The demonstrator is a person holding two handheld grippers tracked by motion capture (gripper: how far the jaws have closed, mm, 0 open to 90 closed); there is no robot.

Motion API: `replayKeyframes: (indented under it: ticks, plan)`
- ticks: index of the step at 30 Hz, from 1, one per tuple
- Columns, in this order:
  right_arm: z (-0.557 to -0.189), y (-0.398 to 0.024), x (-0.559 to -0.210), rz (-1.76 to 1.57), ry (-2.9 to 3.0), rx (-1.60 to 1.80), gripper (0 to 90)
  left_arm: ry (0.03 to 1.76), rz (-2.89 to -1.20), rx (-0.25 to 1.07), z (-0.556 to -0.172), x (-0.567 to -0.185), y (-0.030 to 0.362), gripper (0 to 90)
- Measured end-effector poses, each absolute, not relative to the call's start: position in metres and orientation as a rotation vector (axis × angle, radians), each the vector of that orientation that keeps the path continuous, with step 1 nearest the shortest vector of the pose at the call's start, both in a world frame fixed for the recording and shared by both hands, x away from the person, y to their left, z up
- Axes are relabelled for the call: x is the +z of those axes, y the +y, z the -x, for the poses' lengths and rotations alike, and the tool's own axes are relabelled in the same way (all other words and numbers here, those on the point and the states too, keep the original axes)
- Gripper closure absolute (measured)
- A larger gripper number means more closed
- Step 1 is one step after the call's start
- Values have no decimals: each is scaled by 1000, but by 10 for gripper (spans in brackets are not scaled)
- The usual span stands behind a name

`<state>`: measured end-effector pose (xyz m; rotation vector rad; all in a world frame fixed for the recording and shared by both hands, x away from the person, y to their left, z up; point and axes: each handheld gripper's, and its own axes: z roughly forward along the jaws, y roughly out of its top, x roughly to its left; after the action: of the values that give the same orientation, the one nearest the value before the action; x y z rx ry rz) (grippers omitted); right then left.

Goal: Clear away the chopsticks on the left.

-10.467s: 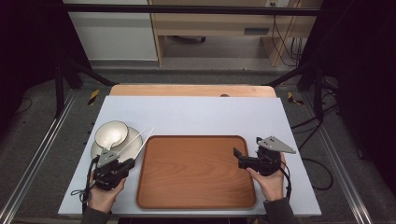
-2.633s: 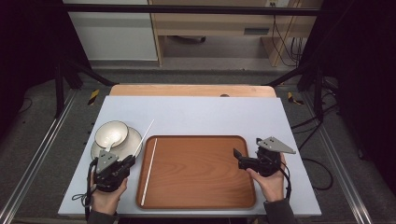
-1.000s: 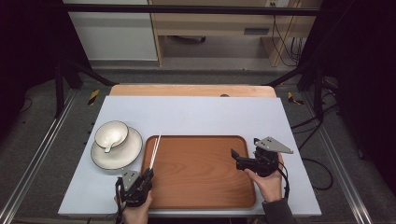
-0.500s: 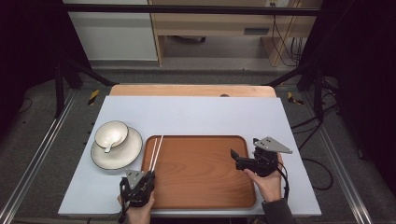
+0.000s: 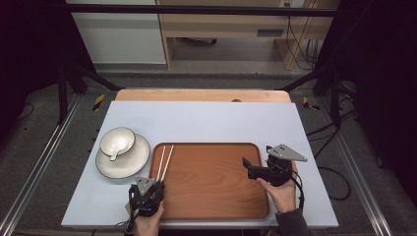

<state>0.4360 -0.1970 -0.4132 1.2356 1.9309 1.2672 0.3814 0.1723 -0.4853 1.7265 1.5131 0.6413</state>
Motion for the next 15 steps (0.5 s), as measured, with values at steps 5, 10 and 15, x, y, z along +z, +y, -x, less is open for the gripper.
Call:
replayKeyframes:
  ticks: [5,10,15]
  plan:
    - [-436,-197,-413,-1236,1932,1267,64,1512,-1743,634,-383,-485,172,839]
    - [-436,-196,-414,-1237,1934,1268,64,1509,-1750,628,-384,-484,171,837]
    - [-436,-197,-413,-1235,1931,1263,64,1510,-1750,621,-384,-484,172,830]
